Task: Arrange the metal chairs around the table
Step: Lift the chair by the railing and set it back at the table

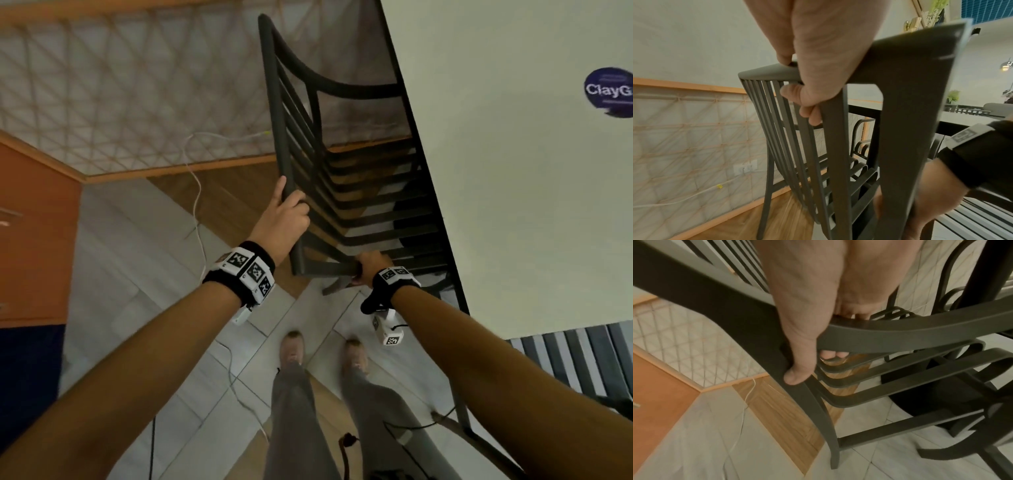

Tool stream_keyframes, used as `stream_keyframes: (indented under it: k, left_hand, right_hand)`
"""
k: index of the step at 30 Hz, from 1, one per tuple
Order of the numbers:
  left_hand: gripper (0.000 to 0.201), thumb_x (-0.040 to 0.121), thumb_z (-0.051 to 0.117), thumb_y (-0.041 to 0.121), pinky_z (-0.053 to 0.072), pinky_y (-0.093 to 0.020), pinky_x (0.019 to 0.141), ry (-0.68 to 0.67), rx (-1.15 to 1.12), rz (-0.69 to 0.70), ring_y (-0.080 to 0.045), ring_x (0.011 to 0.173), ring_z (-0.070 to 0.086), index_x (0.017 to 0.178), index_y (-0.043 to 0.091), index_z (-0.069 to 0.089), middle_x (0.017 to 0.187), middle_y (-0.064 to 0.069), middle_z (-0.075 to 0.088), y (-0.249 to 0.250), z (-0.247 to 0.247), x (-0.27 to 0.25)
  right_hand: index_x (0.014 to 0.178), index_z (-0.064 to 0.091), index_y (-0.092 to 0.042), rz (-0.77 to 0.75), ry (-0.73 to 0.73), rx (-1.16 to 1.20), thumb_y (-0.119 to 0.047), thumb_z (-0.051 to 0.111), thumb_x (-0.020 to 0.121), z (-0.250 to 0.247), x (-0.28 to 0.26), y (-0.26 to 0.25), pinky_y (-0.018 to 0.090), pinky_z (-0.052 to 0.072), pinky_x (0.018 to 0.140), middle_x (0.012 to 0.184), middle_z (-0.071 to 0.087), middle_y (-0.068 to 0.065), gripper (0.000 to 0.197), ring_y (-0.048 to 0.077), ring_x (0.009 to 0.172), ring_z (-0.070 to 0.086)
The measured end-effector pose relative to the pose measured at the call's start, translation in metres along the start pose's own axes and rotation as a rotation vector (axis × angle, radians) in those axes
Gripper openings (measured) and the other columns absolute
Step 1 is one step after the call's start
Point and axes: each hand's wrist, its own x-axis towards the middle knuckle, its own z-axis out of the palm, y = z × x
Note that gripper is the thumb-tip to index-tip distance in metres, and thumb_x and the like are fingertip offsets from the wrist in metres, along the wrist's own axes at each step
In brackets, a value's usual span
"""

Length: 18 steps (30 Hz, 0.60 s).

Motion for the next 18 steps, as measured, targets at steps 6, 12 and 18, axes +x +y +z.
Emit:
stream_keyframes:
  k: [6,12,18]
  left_hand:
    - [0.022,0.083,0.06,0.002,0.008,-0.058,0.119,-0.018,0.05,-0.006,-0.027,0.133,0.037,0.1,0.009,0.071,0.11,-0.008,0.064,-0.011,-0.007,0.015]
    - [0.019,0.08,0.066,0.004,0.008,-0.062,0.117,0.002,0.019,0.003,-0.027,0.128,0.044,0.096,0.01,0.072,0.105,-0.006,0.066,0.004,0.003,-0.003]
    - [0.02,0.081,0.063,0.003,0.003,-0.061,0.116,-0.003,0.025,0.014,-0.027,0.13,0.041,0.098,0.01,0.072,0.105,-0.005,0.066,-0.001,-0.003,0.007]
  right_hand:
    - [0.105,0.065,-0.01,0.018,-0.023,-0.064,-0.028,0.07,0.082,-0.013,0.014,-0.005,0.042,0.055,0.086,0.103,0.069,0.013,0.03,0.03,0.094,0.066]
    - [0.1,0.066,-0.009,0.044,-0.026,-0.061,-0.037,0.074,0.077,0.003,0.007,0.004,0.038,0.055,0.082,0.1,0.069,0.01,0.037,0.027,0.091,0.066]
    - [0.102,0.065,-0.013,0.033,-0.061,-0.024,-0.039,0.074,0.076,-0.005,0.009,0.005,0.042,0.055,0.087,0.1,0.07,0.008,0.038,0.025,0.092,0.066]
